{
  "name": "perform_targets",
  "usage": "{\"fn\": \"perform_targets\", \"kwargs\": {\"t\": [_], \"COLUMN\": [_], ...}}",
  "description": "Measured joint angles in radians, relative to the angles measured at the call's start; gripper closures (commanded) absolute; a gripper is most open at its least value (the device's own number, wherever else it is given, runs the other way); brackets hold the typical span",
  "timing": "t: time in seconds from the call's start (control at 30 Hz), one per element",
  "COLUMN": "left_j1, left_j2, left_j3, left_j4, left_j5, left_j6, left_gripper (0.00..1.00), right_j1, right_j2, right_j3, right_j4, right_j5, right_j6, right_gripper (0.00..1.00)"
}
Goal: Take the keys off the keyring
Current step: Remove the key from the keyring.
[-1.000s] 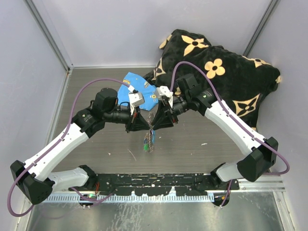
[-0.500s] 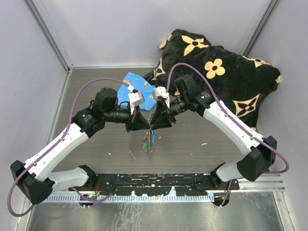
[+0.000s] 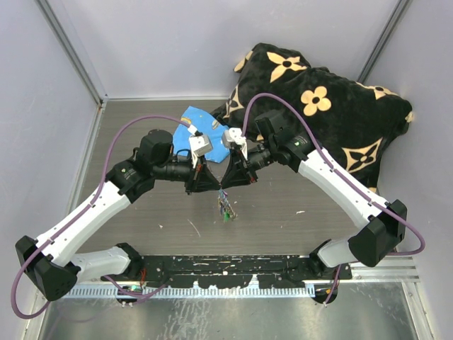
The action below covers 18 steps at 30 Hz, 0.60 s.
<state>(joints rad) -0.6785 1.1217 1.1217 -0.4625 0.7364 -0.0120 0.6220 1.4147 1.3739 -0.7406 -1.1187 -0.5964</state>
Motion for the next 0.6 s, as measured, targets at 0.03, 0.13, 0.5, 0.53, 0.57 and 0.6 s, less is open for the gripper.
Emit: {"fn": "perform_targets", "kwargs": {"t": [0.03,0.13,0.5,0.53,0.57,0.6], "left_j1": [0.0,0.0,0.0,0.0,0.0,0.0], "left_j2": [0.0,-0.001,-0.006,-0.006,-0.006,-0.007], "left_j3": [0.0,0.0,-0.006,-0.006,-0.006,-0.006], "left_j4": [0.0,0.0,0.002,0.002,0.002,0.002], "left_j5": [-0.002,-0.008,-0.031,-0.032,-0.034,-0.034], "left_j6": [-0.001,-0.002,-0.003,-0.003,-0.003,-0.003], "left_gripper": [1.0,1.0,1.0,1.0,1.0,1.0], "right_j1": [0.0,0.003,0.005,0.005,0.005,0.005], "right_j2": [0.0,0.0,0.0,0.0,0.0,0.0], "right_j3": [0.0,0.0,-0.011,-0.011,-0.011,-0.011], "right_j4": [0.0,0.003,0.016,0.016,0.018,0.02], "right_j5": [0.001,0.006,0.016,0.018,0.019,0.019], "right_j6": [0.001,0.002,0.013,0.016,0.019,0.022], "right_gripper": [0.83,0.81,0.8,0.8,0.8,0.81]}}
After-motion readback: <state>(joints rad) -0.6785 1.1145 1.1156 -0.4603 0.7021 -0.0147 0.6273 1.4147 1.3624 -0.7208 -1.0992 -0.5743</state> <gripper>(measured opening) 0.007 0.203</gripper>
